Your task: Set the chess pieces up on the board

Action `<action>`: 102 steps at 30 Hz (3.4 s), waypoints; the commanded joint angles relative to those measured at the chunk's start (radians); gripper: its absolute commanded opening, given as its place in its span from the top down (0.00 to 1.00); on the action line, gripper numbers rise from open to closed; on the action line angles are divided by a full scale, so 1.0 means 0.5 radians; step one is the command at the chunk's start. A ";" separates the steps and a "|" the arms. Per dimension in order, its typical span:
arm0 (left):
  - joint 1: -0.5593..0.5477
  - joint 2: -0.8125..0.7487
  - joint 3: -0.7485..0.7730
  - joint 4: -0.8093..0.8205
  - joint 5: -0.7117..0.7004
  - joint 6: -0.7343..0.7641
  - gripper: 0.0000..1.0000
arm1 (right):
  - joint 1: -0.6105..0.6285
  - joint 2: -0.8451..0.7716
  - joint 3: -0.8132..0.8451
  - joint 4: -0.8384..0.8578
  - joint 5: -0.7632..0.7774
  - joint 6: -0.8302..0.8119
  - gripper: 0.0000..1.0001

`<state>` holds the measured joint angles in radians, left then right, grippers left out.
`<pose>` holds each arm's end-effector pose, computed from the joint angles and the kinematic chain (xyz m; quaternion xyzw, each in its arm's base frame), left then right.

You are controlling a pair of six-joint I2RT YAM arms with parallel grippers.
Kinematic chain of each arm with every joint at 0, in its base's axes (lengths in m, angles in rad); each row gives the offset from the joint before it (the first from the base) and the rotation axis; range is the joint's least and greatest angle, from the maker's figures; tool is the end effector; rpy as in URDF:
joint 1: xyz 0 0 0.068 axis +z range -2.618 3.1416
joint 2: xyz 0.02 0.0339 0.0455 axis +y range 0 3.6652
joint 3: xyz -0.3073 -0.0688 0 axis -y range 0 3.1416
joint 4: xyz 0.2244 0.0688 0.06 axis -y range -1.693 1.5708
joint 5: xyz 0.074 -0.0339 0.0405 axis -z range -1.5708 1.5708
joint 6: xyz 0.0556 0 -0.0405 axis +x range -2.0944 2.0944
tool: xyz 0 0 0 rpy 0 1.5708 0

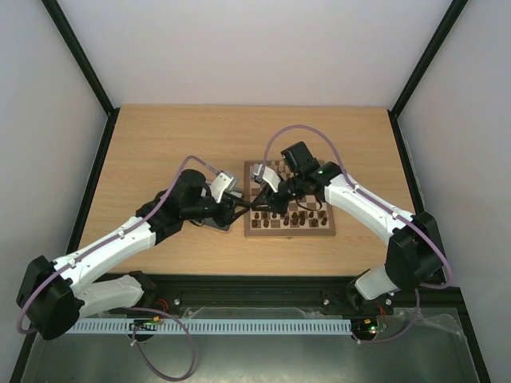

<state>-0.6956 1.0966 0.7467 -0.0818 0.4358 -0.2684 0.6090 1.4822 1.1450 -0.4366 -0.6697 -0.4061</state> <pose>0.1569 -0.1616 0.3143 0.2882 0.7788 -0.4054 0.3821 0.2333 0.2048 0.3198 -0.5345 0.6987 0.3384 0.3339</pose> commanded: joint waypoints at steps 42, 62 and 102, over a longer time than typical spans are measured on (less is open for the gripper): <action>-0.347 0.697 0.844 -0.859 -0.618 0.390 0.89 | -1.164 -0.565 -0.466 0.250 0.083 0.614 0.51; -0.596 1.486 1.328 -1.060 -0.875 0.512 0.89 | -1.166 -0.665 -0.581 0.315 0.196 0.505 0.48; -0.637 1.703 1.452 -1.126 -0.859 0.482 0.83 | -1.166 -0.604 -0.571 0.261 0.149 0.438 0.47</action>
<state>-1.0069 1.9335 1.4429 -0.6147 0.0174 -0.0204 0.0273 1.1782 0.8711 -0.2863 -0.5720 -0.1757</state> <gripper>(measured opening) 0.153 0.527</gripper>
